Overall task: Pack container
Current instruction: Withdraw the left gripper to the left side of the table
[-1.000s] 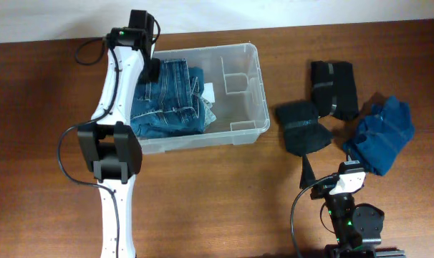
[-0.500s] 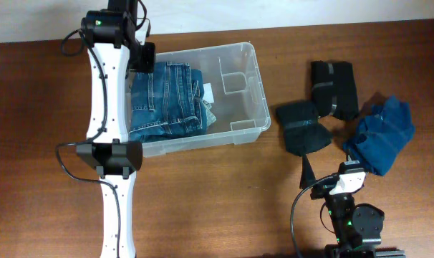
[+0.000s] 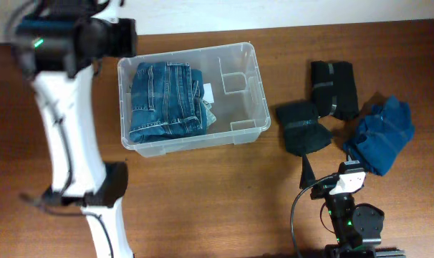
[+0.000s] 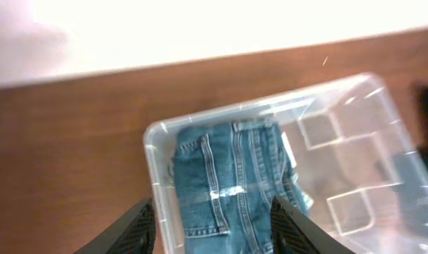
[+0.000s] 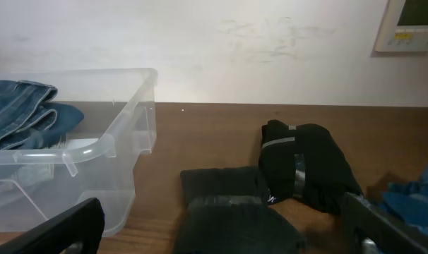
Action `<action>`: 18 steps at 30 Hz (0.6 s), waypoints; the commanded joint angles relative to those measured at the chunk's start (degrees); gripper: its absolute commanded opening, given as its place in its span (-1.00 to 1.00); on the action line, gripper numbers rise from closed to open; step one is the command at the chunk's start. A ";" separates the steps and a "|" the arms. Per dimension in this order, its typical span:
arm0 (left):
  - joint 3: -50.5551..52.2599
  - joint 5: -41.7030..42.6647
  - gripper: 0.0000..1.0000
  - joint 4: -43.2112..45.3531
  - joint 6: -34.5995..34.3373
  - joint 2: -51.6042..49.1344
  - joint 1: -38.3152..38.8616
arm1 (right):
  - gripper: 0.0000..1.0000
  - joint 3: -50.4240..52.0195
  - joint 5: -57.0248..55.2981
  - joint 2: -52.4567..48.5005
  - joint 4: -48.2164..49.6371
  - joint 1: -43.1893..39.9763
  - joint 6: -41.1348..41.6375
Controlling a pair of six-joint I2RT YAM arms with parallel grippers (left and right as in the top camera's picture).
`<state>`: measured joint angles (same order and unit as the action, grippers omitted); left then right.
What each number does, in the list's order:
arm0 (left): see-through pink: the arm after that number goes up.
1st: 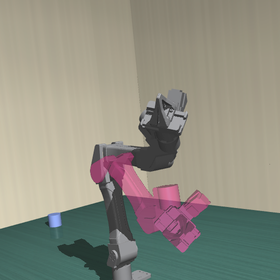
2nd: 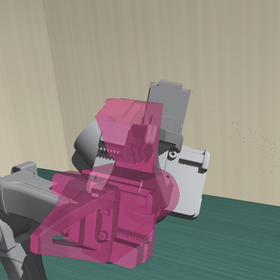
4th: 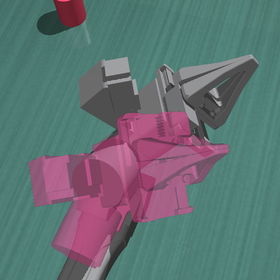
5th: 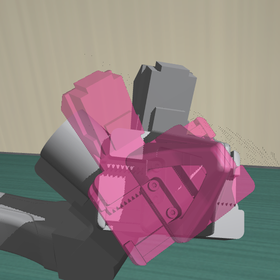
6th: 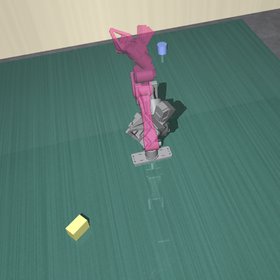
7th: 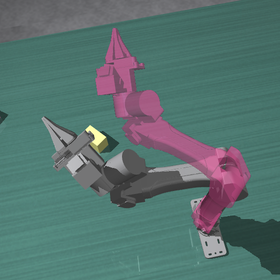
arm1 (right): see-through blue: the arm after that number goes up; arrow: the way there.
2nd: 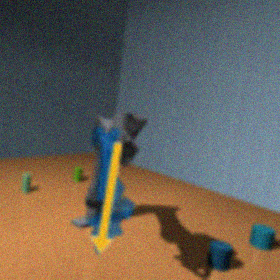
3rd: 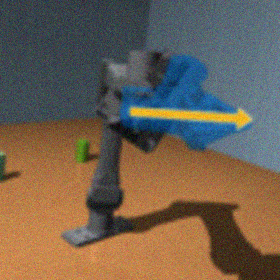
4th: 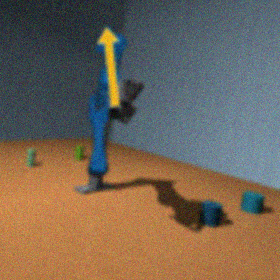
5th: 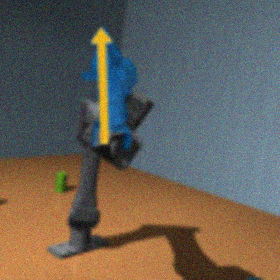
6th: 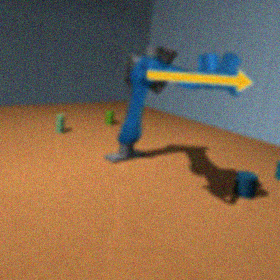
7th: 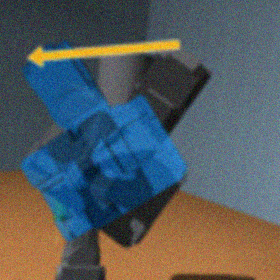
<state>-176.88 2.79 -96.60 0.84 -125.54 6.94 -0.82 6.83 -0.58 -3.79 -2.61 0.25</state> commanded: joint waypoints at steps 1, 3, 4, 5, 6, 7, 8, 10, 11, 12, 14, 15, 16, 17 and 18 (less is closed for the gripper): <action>0.00 -3.85 0.05 -0.11 0.02 2.97 0.17 | 0.97 0.50 -0.68 0.37 -0.02 0.39 0.68; 0.00 -8.44 0.05 -0.11 0.02 3.43 0.17 | 0.97 0.50 -0.63 0.37 -0.02 0.39 0.68; 0.00 -11.41 0.05 -0.11 0.02 3.43 0.15 | 0.97 0.50 -0.63 0.37 -0.02 0.39 0.68; 0.09 -13.16 0.05 -0.11 0.04 3.43 0.13 | 0.97 0.50 -0.20 0.37 -0.02 0.39 0.70; 0.22 -13.14 0.04 -0.11 0.04 3.43 0.13 | 0.97 0.50 0.28 0.37 0.07 0.39 0.70; 0.26 -13.00 0.05 -0.11 0.04 3.61 0.13 | 0.97 0.50 0.44 0.37 0.24 0.39 0.70; 0.26 -12.94 0.04 -0.11 0.04 3.65 0.22 | 0.97 0.50 0.42 0.39 0.22 0.39 0.70; 0.26 -12.96 0.05 -0.11 0.04 4.31 0.59 | 0.97 0.50 0.96 0.37 0.20 0.39 0.70; 0.26 -13.05 0.05 -0.11 0.04 5.11 0.83 | 0.97 0.50 2.03 0.39 0.22 0.39 0.72; 0.26 -13.16 0.05 -0.11 0.04 5.86 0.87 | 0.97 0.50 3.10 0.37 0.24 0.39 0.70; 0.26 -13.38 0.05 -0.11 0.04 8.22 0.90 | 0.97 0.50 3.52 0.37 0.22 0.39 0.72; 0.26 -13.81 0.04 -0.09 0.02 9.62 0.87 | 0.97 0.50 3.48 0.37 0.24 0.39 0.70; 0.26 -14.75 0.05 -0.09 0.00 11.04 0.76 | 0.97 0.50 3.48 0.37 0.24 0.39 0.70; 0.26 -15.89 0.05 -0.09 0.00 11.93 0.76 | 0.97 0.50 3.45 0.37 0.24 0.39 0.70; 0.26 -17.49 0.06 -0.09 -0.04 12.68 0.76 | 0.97 0.50 3.48 0.37 0.22 0.39 0.70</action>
<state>-176.29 -10.22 -96.66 0.84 -118.74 7.75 -0.82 8.99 -0.58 -3.64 -2.61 0.27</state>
